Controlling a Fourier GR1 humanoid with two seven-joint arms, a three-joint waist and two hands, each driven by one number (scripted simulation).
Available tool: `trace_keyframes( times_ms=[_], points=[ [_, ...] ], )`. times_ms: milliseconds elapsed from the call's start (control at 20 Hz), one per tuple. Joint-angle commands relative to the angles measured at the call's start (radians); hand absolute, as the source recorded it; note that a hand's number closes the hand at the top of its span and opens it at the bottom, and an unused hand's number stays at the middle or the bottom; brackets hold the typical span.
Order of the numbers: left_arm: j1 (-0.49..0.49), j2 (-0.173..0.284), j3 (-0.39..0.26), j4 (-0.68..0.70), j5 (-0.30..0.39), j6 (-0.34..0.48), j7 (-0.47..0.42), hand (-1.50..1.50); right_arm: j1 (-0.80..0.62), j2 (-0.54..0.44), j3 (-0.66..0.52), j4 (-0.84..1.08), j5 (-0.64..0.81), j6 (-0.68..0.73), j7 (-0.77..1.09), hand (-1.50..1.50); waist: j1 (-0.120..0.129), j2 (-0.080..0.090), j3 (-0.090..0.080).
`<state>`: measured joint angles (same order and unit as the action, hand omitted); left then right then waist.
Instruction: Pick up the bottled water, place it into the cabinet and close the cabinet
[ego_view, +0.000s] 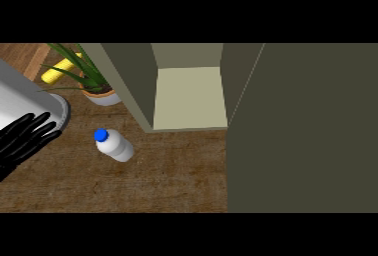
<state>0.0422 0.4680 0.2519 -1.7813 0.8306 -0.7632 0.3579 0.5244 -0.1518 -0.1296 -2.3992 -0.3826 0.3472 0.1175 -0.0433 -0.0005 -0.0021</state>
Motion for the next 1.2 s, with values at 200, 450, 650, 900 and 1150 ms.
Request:
trace_keyframes(
  times_ms=[200, 450, 650, 900, 1150],
  points=[
    [-0.094, -0.142, -0.014, 0.208, -0.334, -0.136, -0.199, -1.5, 0.094, 0.015, -0.02, -0.175, -0.141, 0.005, 0.041, -1.5, 0.015, 0.001, 0.0],
    [-0.197, -0.205, -0.035, 0.33, -0.505, -0.071, -0.272, -1.5, 0.142, -0.005, -0.05, -0.164, -0.209, 0.054, 0.004, -1.5, 0.004, 0.001, 0.0],
    [-0.206, -0.208, -0.032, 0.433, -0.631, -0.076, -0.392, -1.5, 0.172, 0.023, -0.018, -0.211, -0.171, 0.03, -0.004, -1.5, 0.004, 0.002, -0.001],
    [-0.32, -0.192, -0.032, 0.622, -0.75, -0.03, -0.501, -1.5, 0.196, -0.001, -0.015, -0.21, -0.19, 0.055, -0.014, -1.5, -0.004, 0.006, -0.002],
    [-0.31, -0.226, -0.098, 0.747, -0.886, 0.009, -0.649, -1.5, 0.194, -0.046, -0.082, -0.174, -0.241, 0.079, -0.05, -1.5, 0.004, 0.007, -0.002]
  ],
)
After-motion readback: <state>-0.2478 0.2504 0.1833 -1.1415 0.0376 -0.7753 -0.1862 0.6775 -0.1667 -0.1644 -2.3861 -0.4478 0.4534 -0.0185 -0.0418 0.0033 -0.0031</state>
